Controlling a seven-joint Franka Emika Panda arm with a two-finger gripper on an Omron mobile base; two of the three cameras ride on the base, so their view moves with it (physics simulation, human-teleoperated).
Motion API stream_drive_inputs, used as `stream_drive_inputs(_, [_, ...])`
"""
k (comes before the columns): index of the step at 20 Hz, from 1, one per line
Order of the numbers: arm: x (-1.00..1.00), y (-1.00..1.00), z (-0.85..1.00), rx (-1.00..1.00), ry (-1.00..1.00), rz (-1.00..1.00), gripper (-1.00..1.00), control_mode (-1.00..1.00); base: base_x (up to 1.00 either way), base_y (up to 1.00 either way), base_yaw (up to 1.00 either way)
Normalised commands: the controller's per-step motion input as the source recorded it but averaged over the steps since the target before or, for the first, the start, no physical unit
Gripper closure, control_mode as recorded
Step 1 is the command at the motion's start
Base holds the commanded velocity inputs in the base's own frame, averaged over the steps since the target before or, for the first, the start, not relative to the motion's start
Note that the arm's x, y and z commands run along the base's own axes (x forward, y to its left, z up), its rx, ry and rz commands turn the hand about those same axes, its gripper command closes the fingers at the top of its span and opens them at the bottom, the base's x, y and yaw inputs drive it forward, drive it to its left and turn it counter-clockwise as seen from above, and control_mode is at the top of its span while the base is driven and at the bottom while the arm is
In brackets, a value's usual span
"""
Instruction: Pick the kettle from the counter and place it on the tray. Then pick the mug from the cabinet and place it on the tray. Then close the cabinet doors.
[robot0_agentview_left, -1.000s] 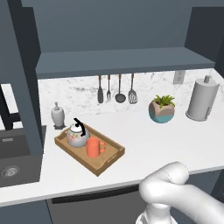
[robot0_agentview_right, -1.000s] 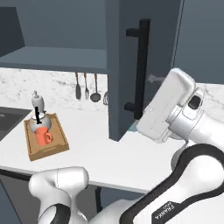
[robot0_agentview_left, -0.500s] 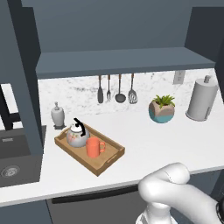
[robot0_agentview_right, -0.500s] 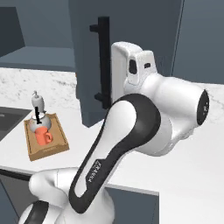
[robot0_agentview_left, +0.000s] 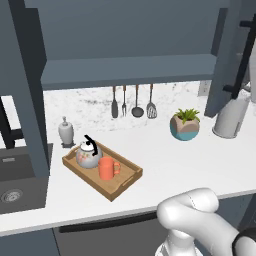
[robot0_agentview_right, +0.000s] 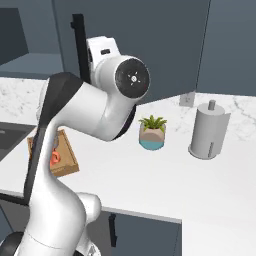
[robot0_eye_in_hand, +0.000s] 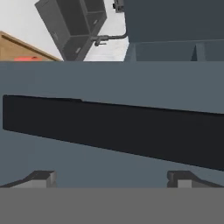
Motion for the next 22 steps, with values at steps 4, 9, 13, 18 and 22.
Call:
stream_drive_inputs(4, [1.0, 0.48, -0.33, -0.03, -0.03, -0.2, -1.0, -1.0, 0.0, 0.0, 0.0])
stream_drive_inputs(9, [1.0, 0.28, -0.32, -0.05, -0.07, -0.21, -1.0, -1.0, 0.0, 0.0, 0.0])
stream_drive_inputs(13, [1.0, 0.13, -0.34, -0.05, -0.02, -0.26, -1.0, -1.0, 0.0, 0.0, 0.0])
stream_drive_inputs(18, [1.0, 0.0, -0.22, -0.02, 0.0, -0.27, -1.0, -1.0, 0.0, 0.0, 0.0])
stream_drive_inputs(22, [1.0, 0.0, -0.2, -0.01, 0.0, -0.25, -1.0, -1.0, 0.0, 0.0, 0.0])
